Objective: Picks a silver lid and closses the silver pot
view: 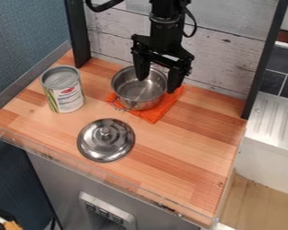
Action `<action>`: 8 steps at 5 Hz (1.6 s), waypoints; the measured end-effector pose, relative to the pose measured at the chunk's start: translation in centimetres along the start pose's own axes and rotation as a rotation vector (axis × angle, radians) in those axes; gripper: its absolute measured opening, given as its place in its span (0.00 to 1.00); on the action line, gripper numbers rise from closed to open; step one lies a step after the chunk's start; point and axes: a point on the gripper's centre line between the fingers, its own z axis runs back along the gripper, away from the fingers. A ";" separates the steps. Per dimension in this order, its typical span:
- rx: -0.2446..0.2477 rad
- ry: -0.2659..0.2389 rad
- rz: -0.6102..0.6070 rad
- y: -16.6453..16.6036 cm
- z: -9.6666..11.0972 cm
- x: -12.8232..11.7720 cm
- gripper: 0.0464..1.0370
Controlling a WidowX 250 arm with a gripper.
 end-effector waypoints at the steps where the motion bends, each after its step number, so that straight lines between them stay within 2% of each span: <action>1: -0.004 0.030 -0.003 -0.1 -1.3 -0.4 0.96; 2: 0.013 0.067 -0.023 0.3 -2.2 -3.4 0.96; 3: 0.043 0.013 -0.023 1.5 -0.9 -6.1 0.96; 4: 0.054 0.007 -0.030 1.6 -1.8 -8.4 0.96; 5: 0.029 -0.003 0.042 2.8 -3.9 -9.2 0.96; 6: 0.017 0.000 0.059 3.0 -4.9 -9.1 0.96; 7: 0.003 -0.006 0.078 3.4 -5.6 -9.1 0.91; 8: -0.008 -0.013 0.074 3.5 -5.6 -9.2 0.63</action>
